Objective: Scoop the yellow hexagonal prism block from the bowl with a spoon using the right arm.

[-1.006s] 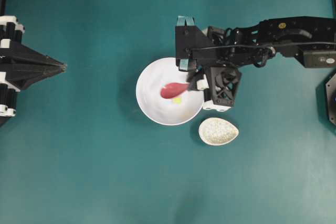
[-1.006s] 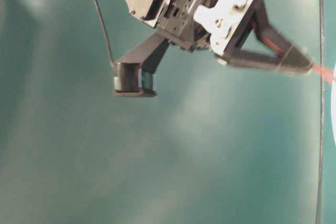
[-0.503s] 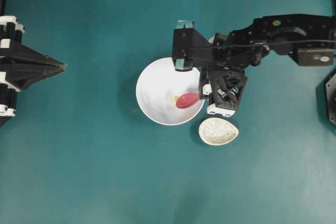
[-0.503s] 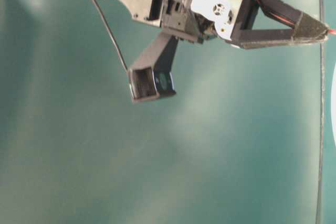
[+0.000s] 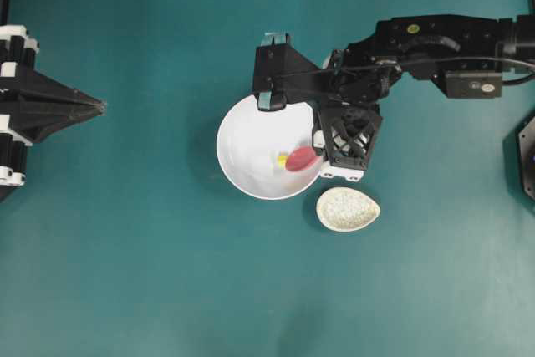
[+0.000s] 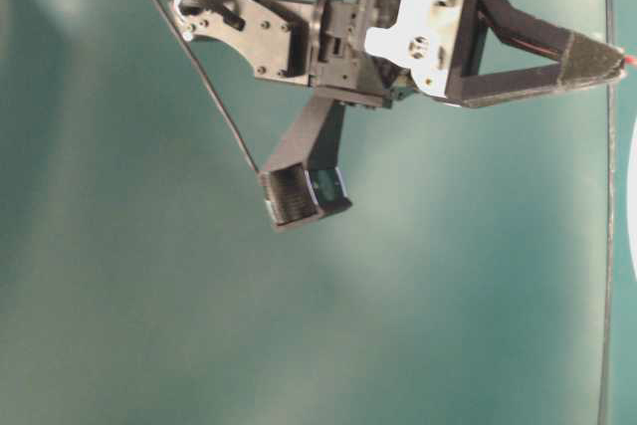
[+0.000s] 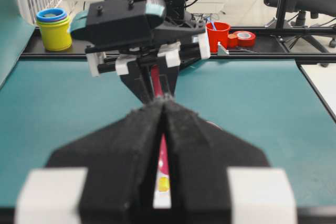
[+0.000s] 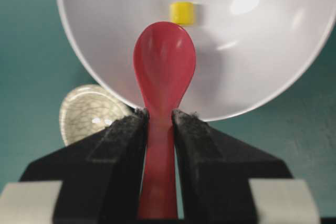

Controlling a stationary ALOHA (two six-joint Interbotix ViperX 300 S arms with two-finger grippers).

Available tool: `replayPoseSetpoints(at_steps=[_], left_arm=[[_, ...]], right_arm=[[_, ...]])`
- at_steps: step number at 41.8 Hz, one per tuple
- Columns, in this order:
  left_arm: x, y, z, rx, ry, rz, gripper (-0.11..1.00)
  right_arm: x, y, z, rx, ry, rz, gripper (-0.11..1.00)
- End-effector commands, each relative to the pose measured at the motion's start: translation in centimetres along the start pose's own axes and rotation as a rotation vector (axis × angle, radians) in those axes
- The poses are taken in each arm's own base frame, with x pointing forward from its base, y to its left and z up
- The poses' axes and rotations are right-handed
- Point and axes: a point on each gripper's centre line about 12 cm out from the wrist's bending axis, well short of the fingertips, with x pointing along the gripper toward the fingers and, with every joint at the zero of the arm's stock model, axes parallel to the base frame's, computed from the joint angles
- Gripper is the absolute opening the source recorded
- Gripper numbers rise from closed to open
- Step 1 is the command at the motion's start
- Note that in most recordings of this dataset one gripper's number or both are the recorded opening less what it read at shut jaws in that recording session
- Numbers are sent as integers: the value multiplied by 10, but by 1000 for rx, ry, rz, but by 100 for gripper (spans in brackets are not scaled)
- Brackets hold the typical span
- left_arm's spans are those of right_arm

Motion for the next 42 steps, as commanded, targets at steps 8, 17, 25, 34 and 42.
replayPoseSetpoints(at_steps=[8, 17, 25, 34, 42], left_arm=[[2, 0, 2, 0, -5, 1, 0], [2, 0, 2, 1, -5, 1, 0], [2, 0, 2, 0, -5, 1, 0], [2, 0, 2, 1, -5, 1, 0], [2, 0, 2, 1, -5, 1, 0]], right_arm=[[-8, 1, 6, -4, -25, -10, 23], [-3, 0, 8, -1, -18, -10, 23], [5, -2, 13, -10, -22, -13, 23], [8, -4, 24, -18, -89, -26, 23], [9, -6, 33, -33, -158, -38, 23]])
